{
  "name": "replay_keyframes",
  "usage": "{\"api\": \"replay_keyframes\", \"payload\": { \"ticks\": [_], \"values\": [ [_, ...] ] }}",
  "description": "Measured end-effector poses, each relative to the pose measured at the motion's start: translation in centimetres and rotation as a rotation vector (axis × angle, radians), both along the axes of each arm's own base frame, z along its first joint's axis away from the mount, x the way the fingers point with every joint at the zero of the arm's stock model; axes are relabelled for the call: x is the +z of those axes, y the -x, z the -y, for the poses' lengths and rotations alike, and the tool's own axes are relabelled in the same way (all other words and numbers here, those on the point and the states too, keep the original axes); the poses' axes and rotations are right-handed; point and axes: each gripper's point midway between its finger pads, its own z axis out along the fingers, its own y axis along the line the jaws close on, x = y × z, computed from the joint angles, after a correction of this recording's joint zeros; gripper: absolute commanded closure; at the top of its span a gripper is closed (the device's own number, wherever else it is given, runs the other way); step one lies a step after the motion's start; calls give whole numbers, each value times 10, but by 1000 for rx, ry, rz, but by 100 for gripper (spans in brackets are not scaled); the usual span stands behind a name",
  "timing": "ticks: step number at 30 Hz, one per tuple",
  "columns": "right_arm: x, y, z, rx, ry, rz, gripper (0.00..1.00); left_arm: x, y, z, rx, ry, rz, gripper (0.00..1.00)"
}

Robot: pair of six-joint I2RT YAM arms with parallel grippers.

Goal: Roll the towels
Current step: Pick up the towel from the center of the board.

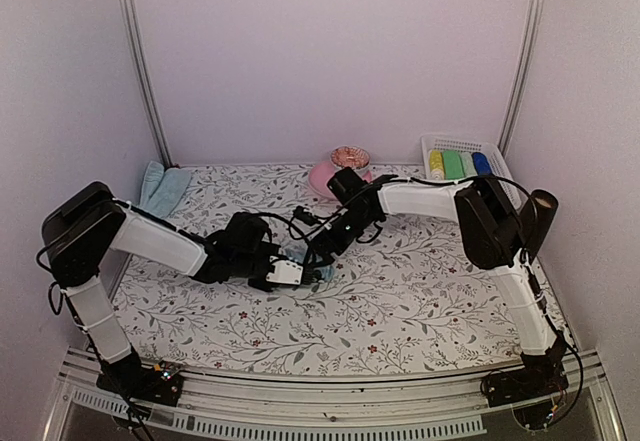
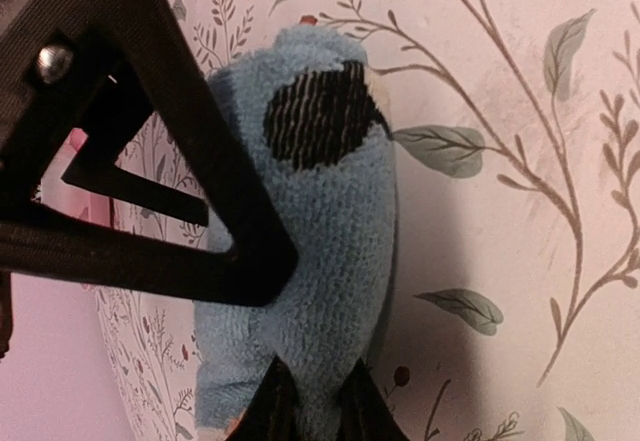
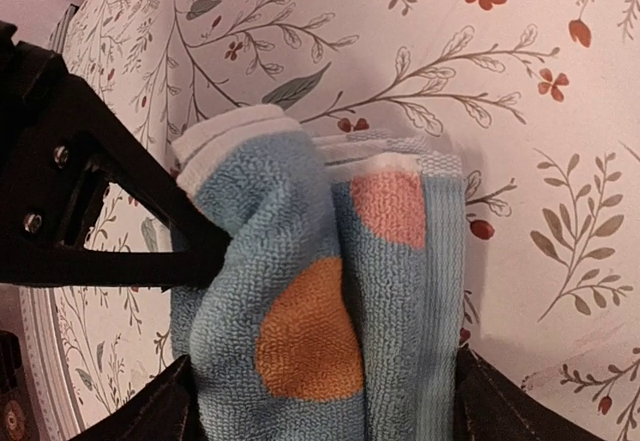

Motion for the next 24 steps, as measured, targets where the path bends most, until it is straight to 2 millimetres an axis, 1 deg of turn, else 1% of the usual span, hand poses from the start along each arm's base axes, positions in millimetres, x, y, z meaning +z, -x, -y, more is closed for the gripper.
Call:
{"api": "replay_keyframes", "payload": {
  "ticks": [3, 7, 9, 11, 14, 15, 16, 17, 20, 21, 22, 24],
  "values": [
    [-2, 2, -2, 17, -10, -17, 31, 0, -2, 1, 2, -2, -2, 86],
    [-3, 7, -4, 35, -17, -48, 52, -1, -2, 1, 1, -4, -5, 85],
    [-3, 8, -5, 45, -20, -60, 57, -1, -2, 1, 1, -4, -5, 85],
    [-1, 9, -5, 50, -22, -68, 67, -1, -3, 1, 2, -3, -5, 85],
    [1, 11, -5, 62, -26, -75, 79, -1, -4, 2, 3, -3, -5, 83],
    [1, 12, -5, 65, -28, -77, 88, -1, -4, 2, 4, -3, -6, 81],
    [1, 13, -5, 68, -29, -79, 92, -1, -4, 2, 4, -3, -8, 78],
    [2, 13, -5, 74, -33, -76, 95, -1, -4, 2, 8, -1, -10, 72],
    [4, 13, -4, 74, -45, -90, 97, -1, -4, 1, 19, 6, -29, 40],
    [4, 12, -4, 75, -49, -91, 97, 0, -3, -1, 24, 10, -43, 33],
    [5, 12, -3, 74, -52, -95, 97, 2, -3, -2, 26, 13, -49, 22],
    [6, 10, -1, 71, -60, -104, 97, 11, -2, -6, 48, 36, -73, 12]
  ]
}}
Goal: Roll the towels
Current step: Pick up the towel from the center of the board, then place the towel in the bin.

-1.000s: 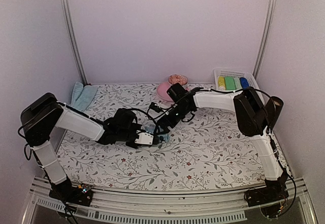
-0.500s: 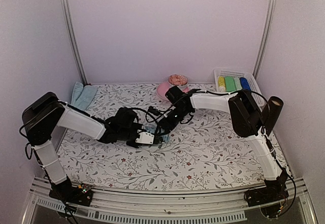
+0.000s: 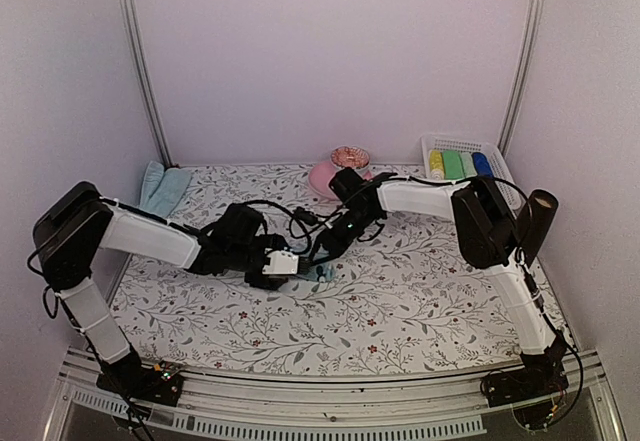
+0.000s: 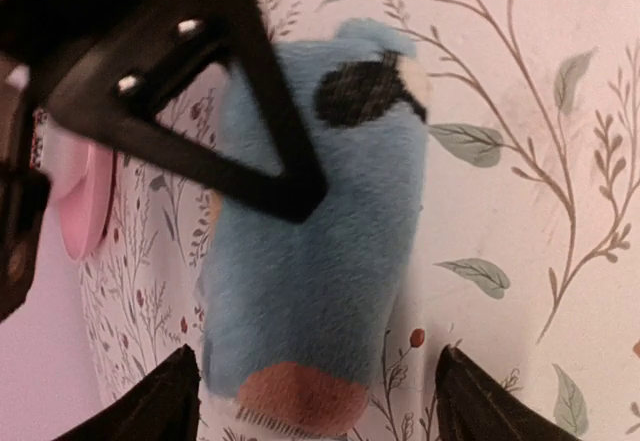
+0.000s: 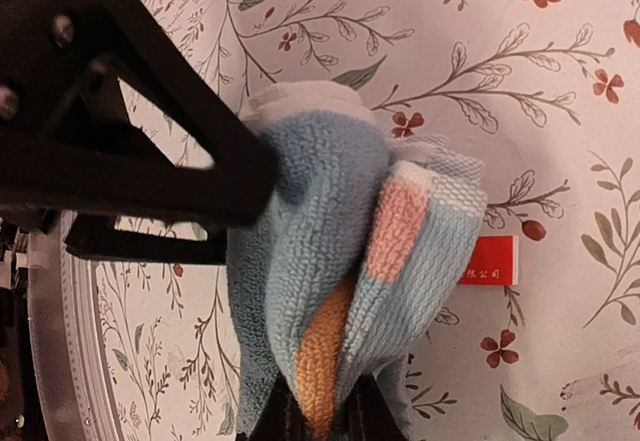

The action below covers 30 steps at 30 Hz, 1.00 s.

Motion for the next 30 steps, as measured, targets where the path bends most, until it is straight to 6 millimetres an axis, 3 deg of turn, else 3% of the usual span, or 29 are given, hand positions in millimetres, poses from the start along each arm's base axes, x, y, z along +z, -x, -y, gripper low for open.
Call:
{"api": "replay_keyframes", "payload": {
  "ticks": [3, 8, 11, 13, 17, 20, 23, 30],
  "values": [
    [-2, 0, 5, -7, -18, -29, 98, 31, -7, -8, 50, 70, 7, 3],
    [1, -5, 26, -60, -44, -76, 98, 101, -20, -31, 150, 234, 59, 3],
    [13, -16, 47, -124, -59, -74, 98, 122, -23, -50, 217, 301, 77, 3],
    [30, -30, 63, -181, -84, -56, 98, 120, -19, -68, 267, 319, 67, 3],
    [71, -61, 100, -304, -143, 18, 98, 88, 0, -97, 338, 295, -2, 3],
    [107, -88, 139, -430, -188, 101, 97, 59, 19, -115, 389, 263, -78, 3],
    [135, -111, 183, -572, -198, 183, 97, 43, 33, -125, 419, 247, -127, 3],
    [175, -151, 293, -918, -155, 355, 97, 45, 44, -129, 431, 274, -143, 3]
  ]
}}
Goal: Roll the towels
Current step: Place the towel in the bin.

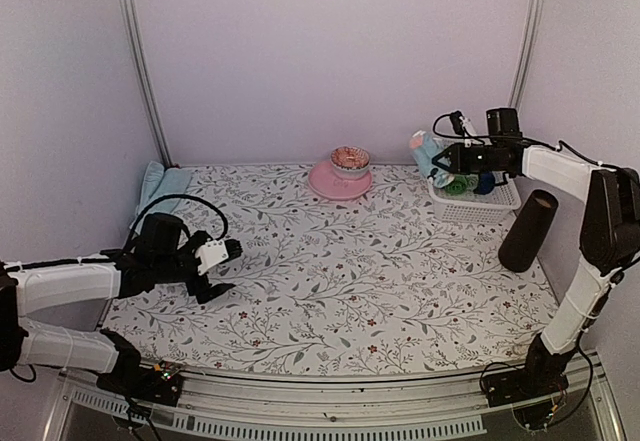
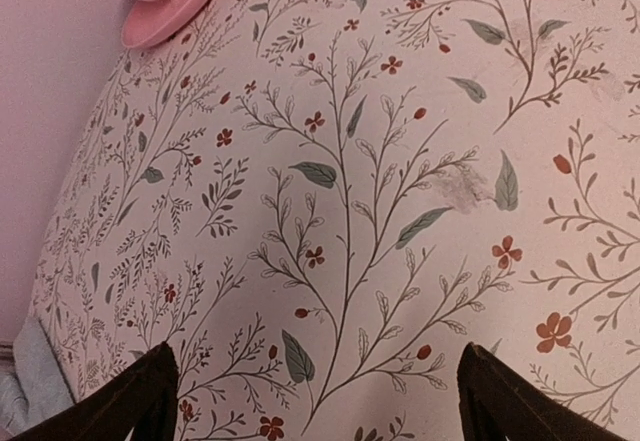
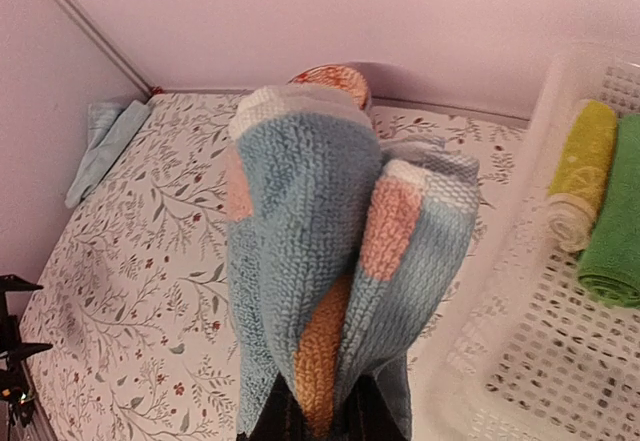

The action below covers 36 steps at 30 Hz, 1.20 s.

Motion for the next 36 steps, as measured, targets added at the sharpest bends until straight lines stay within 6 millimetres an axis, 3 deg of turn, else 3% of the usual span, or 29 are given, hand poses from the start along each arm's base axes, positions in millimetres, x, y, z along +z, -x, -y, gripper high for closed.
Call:
{"api": "replay_keyframes", "payload": {
  "ticks": [5, 9, 14, 18, 22, 27, 36],
  "values": [
    [1, -18, 65, -222, 61, 25, 97, 3, 1, 1, 1, 17, -3, 3],
    [-13, -27, 92, -329, 106, 0, 97, 2, 1, 1, 5, 20, -5, 3],
    [-56, -41, 99, -380, 136, -92, 97, 1, 1, 1, 11, 21, -12, 3],
    [-97, -41, 106, -422, 161, -197, 97, -3, 1, 0, 22, 19, -23, 3],
    [-111, -40, 109, -451, 165, -245, 97, -4, 0, -2, 32, 14, -25, 3],
    [-113, -54, 109, -477, 138, -266, 97, -5, -1, -3, 42, 13, -22, 3],
    [-138, -61, 99, -465, 112, -336, 97, -10, 0, -6, 54, 2, -26, 3]
  ]
}}
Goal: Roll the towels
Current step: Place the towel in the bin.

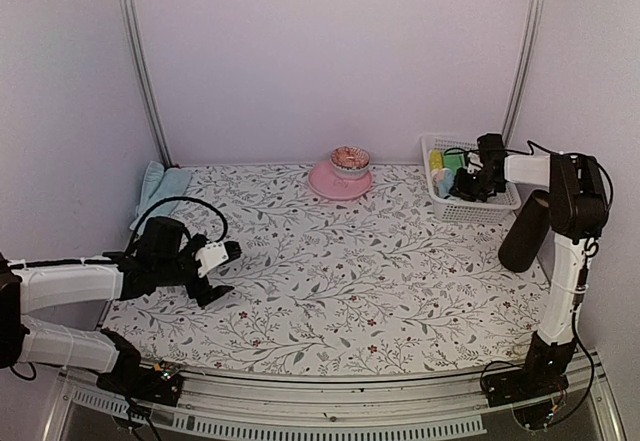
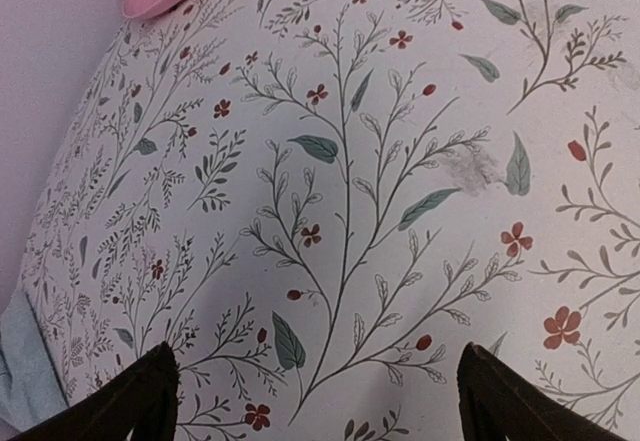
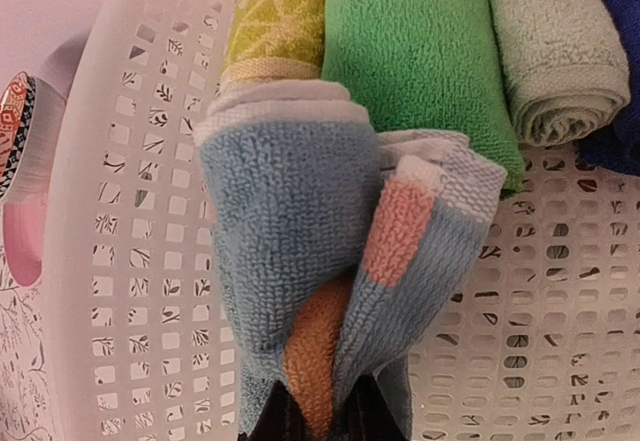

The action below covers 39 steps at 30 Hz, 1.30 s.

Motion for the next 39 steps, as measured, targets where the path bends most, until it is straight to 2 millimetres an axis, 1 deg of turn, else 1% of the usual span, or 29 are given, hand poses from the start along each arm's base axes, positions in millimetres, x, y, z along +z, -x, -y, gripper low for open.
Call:
{"api": "replay_keyframes", "payload": {
  "ticks": [4, 8, 10, 12, 15, 18, 20, 25, 31, 34, 39],
  "values": [
    [-8, -2, -7, 15, -13, -19, 96, -5, 0, -1, 6, -11, -13, 3],
    [-17, -5, -11, 24, -21, -32, 91, -8, 0, -2, 8, -16, -21, 3],
    [-22, -6, -12, 25, -23, -43, 84, -8, 0, -2, 9, -16, -20, 3],
    [-26, -6, -12, 25, -26, -51, 75, -7, 0, -2, 9, -15, -17, 3],
    [-28, -6, -14, 24, -30, -58, 66, -6, -1, -2, 9, -12, -12, 3],
    [-28, -5, -13, 22, -15, -62, 53, -7, -2, -1, 9, -13, -12, 3],
    [-28, -5, -12, 23, 1, -64, 49, -8, -1, -1, 9, -13, -14, 3],
    [-28, -3, -8, 15, 58, -75, 43, -8, -1, -1, 9, -13, -14, 3],
    [-20, 0, -2, 15, 108, -74, 40, -9, -1, -1, 12, -12, -18, 3],
    [-14, 2, 0, 10, 132, -72, 37, -9, -1, -1, 14, -11, -20, 3],
    [-6, 2, 4, 9, 163, -57, 26, -9, -1, -2, 14, -11, -21, 3]
  ]
}}
